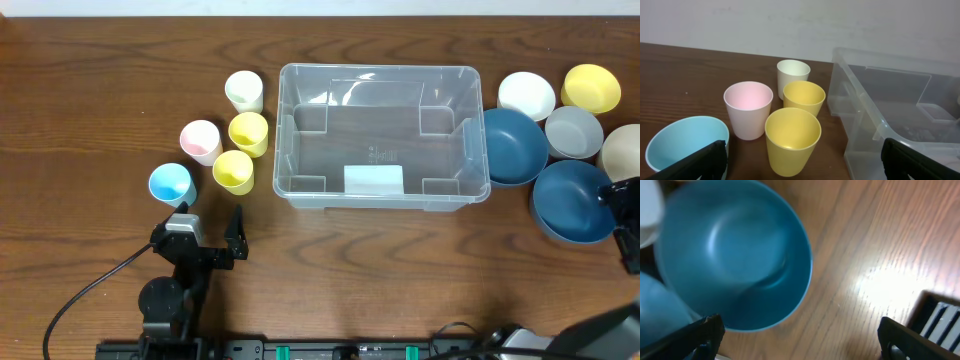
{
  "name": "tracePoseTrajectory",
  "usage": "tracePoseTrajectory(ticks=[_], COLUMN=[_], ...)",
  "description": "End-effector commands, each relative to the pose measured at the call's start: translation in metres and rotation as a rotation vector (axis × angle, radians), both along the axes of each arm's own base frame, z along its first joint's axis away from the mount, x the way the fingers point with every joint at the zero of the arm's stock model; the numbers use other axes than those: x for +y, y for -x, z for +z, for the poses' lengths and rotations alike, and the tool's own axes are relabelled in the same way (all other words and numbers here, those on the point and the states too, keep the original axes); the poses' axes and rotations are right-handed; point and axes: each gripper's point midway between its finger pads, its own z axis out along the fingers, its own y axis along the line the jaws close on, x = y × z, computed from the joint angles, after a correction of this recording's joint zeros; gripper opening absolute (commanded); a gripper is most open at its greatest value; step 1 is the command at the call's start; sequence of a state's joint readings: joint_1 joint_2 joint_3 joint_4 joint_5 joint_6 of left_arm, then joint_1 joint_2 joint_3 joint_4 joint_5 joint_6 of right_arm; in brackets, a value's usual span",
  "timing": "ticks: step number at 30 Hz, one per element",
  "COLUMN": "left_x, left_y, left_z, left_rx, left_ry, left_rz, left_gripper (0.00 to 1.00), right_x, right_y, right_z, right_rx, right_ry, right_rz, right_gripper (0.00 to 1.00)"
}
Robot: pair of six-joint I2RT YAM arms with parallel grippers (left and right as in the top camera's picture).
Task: Pack container
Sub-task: 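Move the right gripper to the rim of the front dark teal bowl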
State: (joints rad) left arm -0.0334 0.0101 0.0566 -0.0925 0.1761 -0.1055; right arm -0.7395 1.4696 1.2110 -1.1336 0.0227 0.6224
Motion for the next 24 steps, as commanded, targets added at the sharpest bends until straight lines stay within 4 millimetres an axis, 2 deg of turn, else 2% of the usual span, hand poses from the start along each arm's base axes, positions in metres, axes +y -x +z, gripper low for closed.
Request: tracePoseTrajectory(ticks=[1,9,17,24], left_x=[0.003,0.003,0.003,0.003], left_y=[-0.001,-0.001,-0.001,-0.001], left_z=[-0.016,-0.016,-0.016,-0.016], left_rx=[0.035,0.035,0.035,0.035], left_ry=[0.003,0.003,0.002,0.002], left_rz=[0.016,0.016,0.015,0.015], left_gripper=[0.98,0.98,0.98,0.98], right_x=[0.001,0.001,-0.005,-0.002], right_y=[-0.005,-0.004,0.019,0.021], right_z=[-0.012,-0.048,-0.085,-0.109], right_rx=[0.011,0.072,0.154,0.132], right_ry=[-0.061,-0.116,-0.041,-0.023], right_rz=[0.007,-0.025,-0.081,-0.067], right_gripper=[0.99,0.99,0.99,0.99])
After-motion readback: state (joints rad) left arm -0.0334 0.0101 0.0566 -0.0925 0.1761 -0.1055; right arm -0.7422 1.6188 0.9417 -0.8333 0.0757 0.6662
